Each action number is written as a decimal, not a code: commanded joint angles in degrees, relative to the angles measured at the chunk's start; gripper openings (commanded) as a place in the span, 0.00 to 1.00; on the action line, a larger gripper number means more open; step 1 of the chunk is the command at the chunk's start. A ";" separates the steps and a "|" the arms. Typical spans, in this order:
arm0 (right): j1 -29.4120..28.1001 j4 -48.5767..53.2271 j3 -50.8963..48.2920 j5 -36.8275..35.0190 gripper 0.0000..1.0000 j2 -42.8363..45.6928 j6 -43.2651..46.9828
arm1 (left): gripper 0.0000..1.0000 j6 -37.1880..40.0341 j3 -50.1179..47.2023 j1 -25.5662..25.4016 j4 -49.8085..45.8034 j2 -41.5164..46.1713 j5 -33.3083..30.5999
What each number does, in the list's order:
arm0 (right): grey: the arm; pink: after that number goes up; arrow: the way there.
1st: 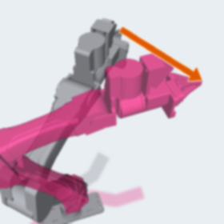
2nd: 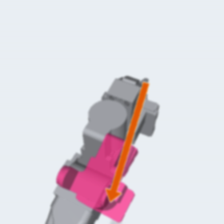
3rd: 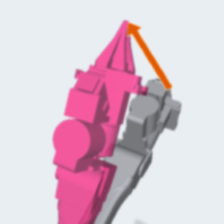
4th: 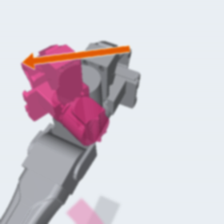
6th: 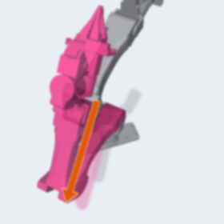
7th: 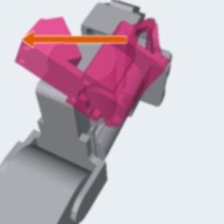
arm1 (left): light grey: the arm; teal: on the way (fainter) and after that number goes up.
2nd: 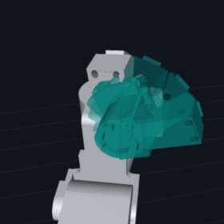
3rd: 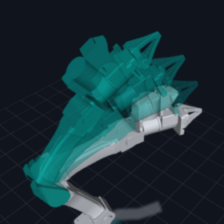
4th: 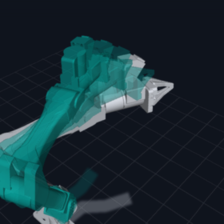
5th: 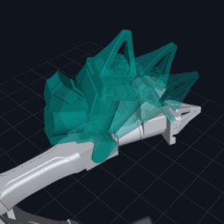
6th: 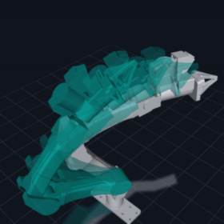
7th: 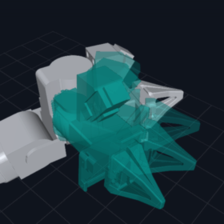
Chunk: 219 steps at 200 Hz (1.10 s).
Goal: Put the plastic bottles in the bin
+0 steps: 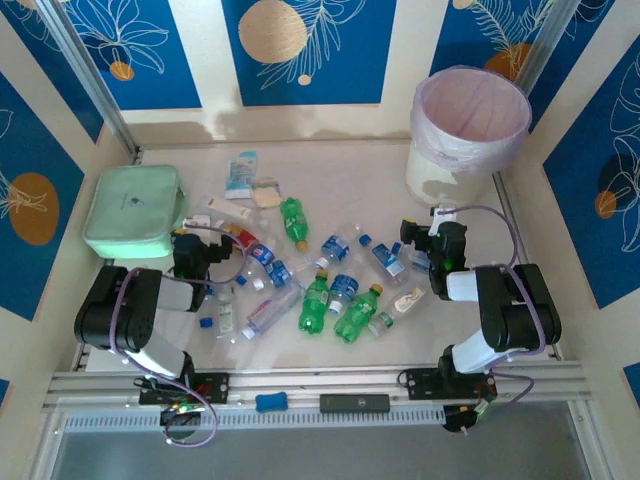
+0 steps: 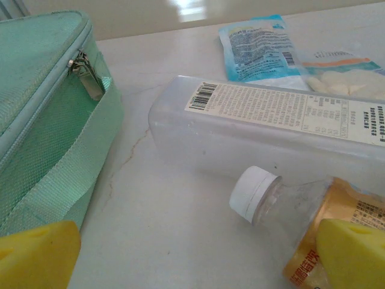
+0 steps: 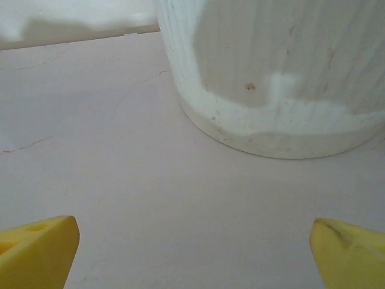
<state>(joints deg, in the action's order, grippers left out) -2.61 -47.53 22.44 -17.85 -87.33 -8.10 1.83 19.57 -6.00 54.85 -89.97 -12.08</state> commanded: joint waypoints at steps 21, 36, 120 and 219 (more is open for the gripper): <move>0.15 -1.25 0.06 -0.33 0.99 0.05 -0.10 | 1.00 -0.16 1.08 0.56 0.96 0.15 0.65; 0.15 -1.28 0.13 -0.29 0.99 0.05 -0.05 | 1.00 -0.16 1.07 0.55 0.96 0.15 0.65; 0.24 -1.16 0.18 -0.24 0.99 0.05 -0.16 | 1.00 -0.16 1.34 0.55 0.59 0.08 0.74; -2.87 6.90 2.58 -1.73 0.99 5.29 3.51 | 1.00 0.23 2.06 -0.77 -3.42 3.70 -3.79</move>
<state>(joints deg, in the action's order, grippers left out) -3.31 -46.06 22.48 -17.87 -86.41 -7.42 1.83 19.70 -6.02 53.91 -89.56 -12.71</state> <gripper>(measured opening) 0.995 0.997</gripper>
